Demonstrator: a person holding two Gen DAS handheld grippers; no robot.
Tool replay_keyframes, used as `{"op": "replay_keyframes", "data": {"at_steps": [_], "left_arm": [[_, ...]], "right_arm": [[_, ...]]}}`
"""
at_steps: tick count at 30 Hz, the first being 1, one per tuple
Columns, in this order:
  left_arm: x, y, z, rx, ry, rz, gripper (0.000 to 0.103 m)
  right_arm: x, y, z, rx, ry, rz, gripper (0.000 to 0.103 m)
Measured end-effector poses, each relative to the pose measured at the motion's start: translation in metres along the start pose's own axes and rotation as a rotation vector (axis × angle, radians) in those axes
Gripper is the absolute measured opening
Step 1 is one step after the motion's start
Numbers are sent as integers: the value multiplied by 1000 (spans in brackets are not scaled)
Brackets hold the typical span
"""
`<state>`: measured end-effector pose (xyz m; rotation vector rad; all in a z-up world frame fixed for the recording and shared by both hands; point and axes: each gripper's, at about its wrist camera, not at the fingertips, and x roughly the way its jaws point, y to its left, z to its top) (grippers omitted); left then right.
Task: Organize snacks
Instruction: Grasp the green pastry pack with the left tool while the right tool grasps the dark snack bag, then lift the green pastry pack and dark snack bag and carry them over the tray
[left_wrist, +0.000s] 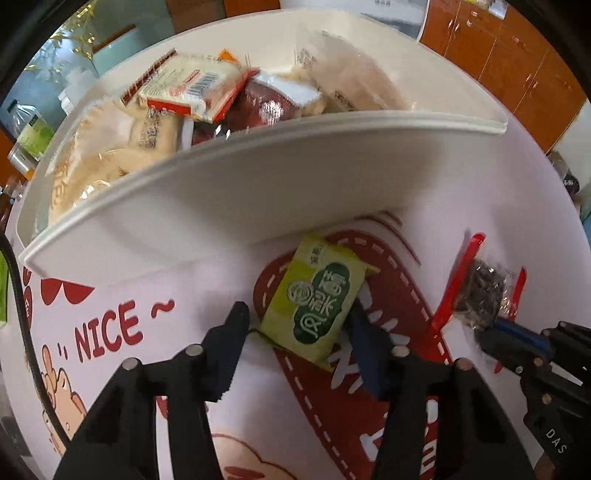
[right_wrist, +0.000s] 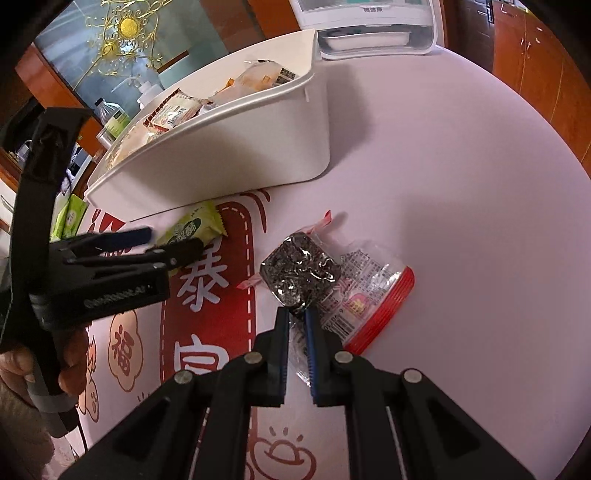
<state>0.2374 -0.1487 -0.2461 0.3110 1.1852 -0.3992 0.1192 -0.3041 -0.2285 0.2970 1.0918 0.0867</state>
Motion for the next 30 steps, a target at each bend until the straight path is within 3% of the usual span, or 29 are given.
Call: {"op": "replay_keyframes", "data": {"at_steps": [4,6,9,20,23,25,26,27,29,30], "left_arm": [[-3,-5,-3,24,-15,7,40],[-7,-6,-10,9,-17,-2,39],[-18,0,-20,-29,-21,-19,39],[-99,25,-38,-82,-144,-58,39],[-115,31,-39,-86,-162,-58,39],[-118,33,-39,-94,-166,-61,39],[-118,35,-41,-98,-166,-61,39],[-119,35,-45,-101,-165,-60,39],[-117,40,-47,-113,-154,-58,39],[-113,38,-50,-117,-151,-57,39]], "right_arm": [[1,-2,2,-1,1,7,8],[1,-1,3,-5,5,13,0],[-3,3,4,-16,-6,20,0],[-44,37,11,-77,-110,74,0],[-53,40,19,-94,-158,33,0],[-45,33,25,-77,-131,-1,2],[-35,29,29,-79,-95,-28,12],[-28,24,32,-86,-71,-50,35],[-15,19,33,-110,-46,-66,62],[-11,18,34,-127,-42,-60,64]]}}
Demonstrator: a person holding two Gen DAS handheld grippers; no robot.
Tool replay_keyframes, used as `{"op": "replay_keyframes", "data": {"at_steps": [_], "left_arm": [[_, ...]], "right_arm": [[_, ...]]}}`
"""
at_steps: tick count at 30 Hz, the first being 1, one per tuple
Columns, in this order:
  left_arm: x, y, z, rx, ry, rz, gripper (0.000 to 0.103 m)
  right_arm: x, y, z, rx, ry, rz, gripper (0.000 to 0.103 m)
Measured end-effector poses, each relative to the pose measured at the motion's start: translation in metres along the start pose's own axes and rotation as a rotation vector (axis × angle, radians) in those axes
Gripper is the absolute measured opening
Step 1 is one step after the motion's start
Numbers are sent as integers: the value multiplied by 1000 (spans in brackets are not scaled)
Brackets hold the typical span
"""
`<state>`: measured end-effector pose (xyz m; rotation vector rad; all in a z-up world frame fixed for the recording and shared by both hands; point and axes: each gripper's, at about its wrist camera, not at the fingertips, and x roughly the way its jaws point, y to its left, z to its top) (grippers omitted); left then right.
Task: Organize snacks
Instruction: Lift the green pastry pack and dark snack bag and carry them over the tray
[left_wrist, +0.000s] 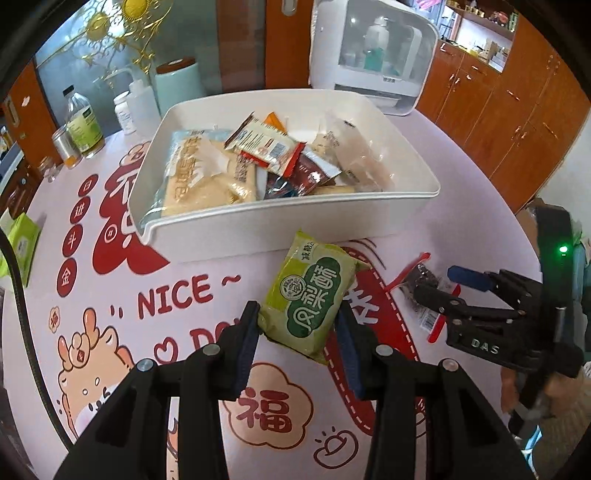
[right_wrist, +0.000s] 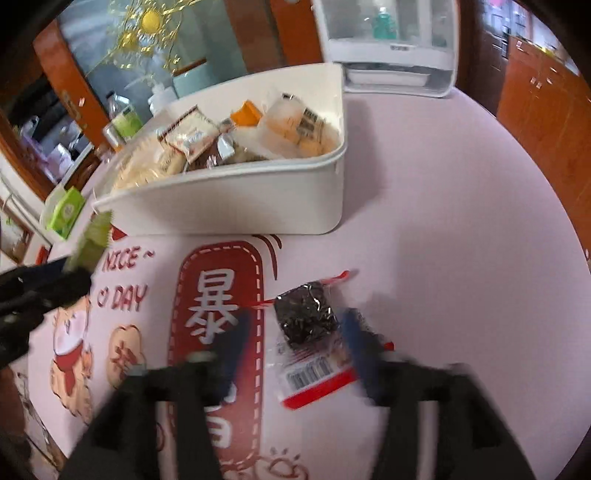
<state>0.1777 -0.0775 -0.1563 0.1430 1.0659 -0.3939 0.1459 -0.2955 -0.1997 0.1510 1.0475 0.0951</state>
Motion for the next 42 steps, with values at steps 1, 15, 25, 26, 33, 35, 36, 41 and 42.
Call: {"op": "replay_keyframes", "data": {"at_steps": [1,15,25,26,33,35,36,41,42], "left_arm": [[1,3,-1,-5,4,3,39],[8,33,-3,-79,24,50,39],[-10,42,18,-97,-37,55,39],[-11,41,19,-98,-41,56,39],[-11,43,19,-99,-33,57,39],[-10,43,17,-98,-30,62,39],[-9,43,17,-99,-28,65,39],[-7,42,14,-92,-21,83,39],[-7,42,14,-89,-20,88,39]], "right_arm": [[3,1,-1,-15,2,-3,64],[28,8,11,-52,34,-20,45],[-41,36,34,-99,-135,57,45],[-46,40,36,-104,-148,59,45],[-56,52,44,-142,-185,50,45],[-49,52,42,-146,-170,38,45],[-44,50,39,-140,-157,35,45],[-2,32,26,-93,-37,-28,45],[5,28,24,-85,-14,-41,45]]}}
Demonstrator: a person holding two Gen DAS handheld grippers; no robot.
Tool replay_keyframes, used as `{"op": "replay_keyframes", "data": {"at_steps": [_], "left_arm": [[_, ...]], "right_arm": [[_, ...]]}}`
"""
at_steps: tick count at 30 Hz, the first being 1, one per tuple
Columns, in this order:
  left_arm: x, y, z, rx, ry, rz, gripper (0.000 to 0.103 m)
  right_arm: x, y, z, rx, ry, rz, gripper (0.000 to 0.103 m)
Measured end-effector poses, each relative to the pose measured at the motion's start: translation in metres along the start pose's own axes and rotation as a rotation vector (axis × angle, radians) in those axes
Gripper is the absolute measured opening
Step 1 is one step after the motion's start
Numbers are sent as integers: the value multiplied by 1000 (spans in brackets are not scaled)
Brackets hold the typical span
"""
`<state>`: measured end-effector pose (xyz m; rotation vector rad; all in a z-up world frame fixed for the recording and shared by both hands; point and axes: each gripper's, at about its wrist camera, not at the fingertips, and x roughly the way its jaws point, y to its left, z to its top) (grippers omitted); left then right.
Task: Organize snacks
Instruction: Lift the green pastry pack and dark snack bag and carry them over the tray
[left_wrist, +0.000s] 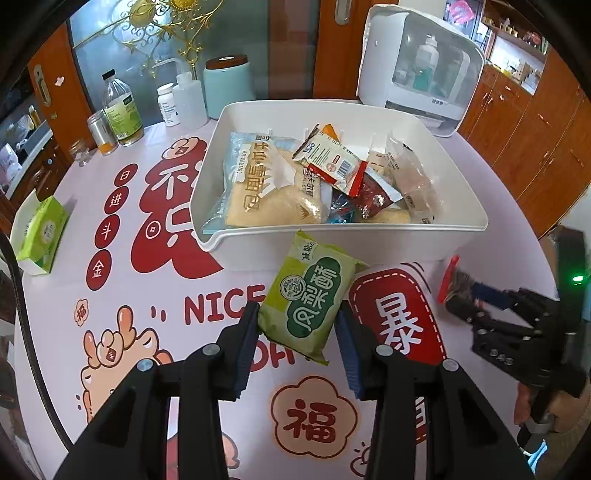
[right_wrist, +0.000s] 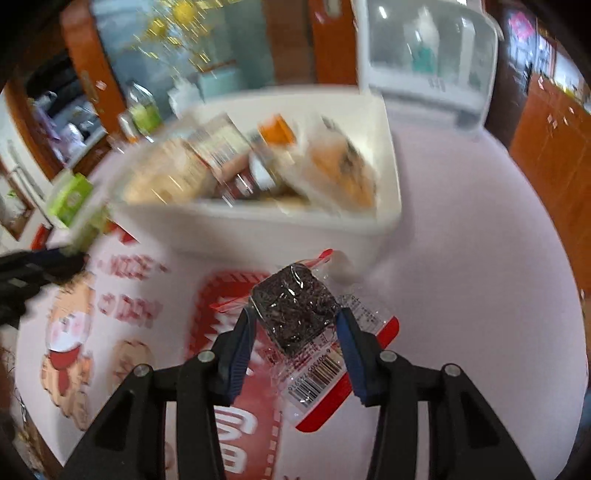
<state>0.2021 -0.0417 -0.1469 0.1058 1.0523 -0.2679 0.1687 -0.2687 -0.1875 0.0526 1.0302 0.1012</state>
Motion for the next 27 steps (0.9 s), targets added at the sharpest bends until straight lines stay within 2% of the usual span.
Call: {"op": "replay_keyframes", "data": {"at_steps": [4,10,15,21,27], "left_arm": [[2,0,-2,-1,7,6,39],[2,0,1,6,3,31,39],[-5,-2,18,34,-38,74,39],[-22,-5,62,66,-114,128,40],[-42,-12,109,83,-197,155,40]], "right_arm": [[23,-7,-13,21,69,-34,45],[16,-1,-13,18,52,-15,45],[-21,11,3,1,-51,40,45],[-67,22,39,-36,-172,86,45],[-100,31,91,-84,-277,37,46]]}}
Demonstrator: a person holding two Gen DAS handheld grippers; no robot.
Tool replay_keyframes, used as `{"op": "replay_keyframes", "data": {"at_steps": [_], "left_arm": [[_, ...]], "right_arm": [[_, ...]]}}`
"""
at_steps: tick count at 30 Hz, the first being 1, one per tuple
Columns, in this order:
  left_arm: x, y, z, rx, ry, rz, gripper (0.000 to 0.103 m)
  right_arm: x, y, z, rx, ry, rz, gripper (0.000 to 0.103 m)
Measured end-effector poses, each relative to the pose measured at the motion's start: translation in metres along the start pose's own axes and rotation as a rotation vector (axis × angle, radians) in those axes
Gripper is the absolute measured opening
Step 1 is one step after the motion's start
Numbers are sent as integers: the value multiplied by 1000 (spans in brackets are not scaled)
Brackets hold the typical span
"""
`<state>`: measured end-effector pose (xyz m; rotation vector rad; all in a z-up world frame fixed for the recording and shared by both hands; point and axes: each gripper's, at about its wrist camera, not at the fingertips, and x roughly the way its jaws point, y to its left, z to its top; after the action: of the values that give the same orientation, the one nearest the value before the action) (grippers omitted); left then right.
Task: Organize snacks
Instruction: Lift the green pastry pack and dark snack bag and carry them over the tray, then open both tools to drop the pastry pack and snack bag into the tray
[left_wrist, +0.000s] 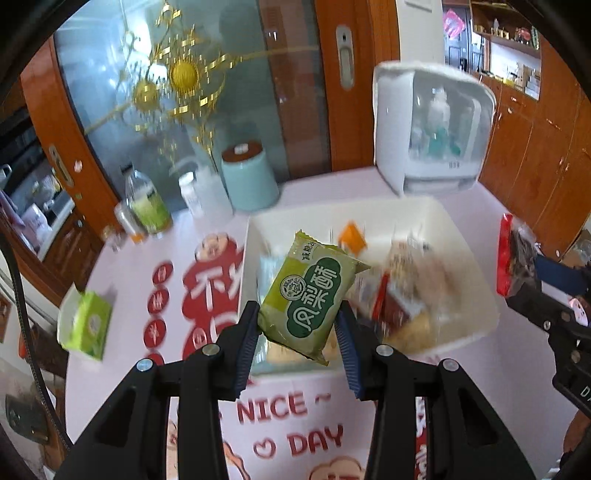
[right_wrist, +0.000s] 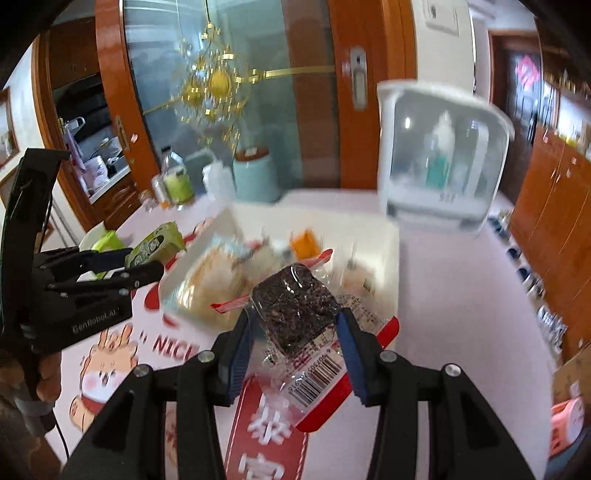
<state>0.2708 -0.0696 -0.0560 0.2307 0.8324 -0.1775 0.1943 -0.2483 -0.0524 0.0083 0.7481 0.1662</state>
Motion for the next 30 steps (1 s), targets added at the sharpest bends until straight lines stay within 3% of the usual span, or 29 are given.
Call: {"op": "replay_keyframes", "data": {"at_steps": [6,8,10,11,12,14,17,30], "left_arm": [[5,3,44,-25,-41,39,41],[12,6,52,-55,-31,42,46],[25,9,57,-87,-9,61,82],[29,11,56,-100,-6,64,103],[33,13,55,-117,-8,58,102],[43,14,51,-122,22,48,102],[54,15,43,-115,59,32,102],[41,23,26,-131,56,18,102]], "right_arm": [[-3,-1,52,4,-83,-42,46],[4,-2,65,8,-87,-56,47],[17,-3,73,1,-81,-81,47],[26,-4,76,2,-68,-94,53],[36,-5,77,5,-50,-110,67],[49,-7,76,20,-22,-123,80],[61,-13,69,55,8,-112,81],[68,-13,49,107,49,-90,81]]}}
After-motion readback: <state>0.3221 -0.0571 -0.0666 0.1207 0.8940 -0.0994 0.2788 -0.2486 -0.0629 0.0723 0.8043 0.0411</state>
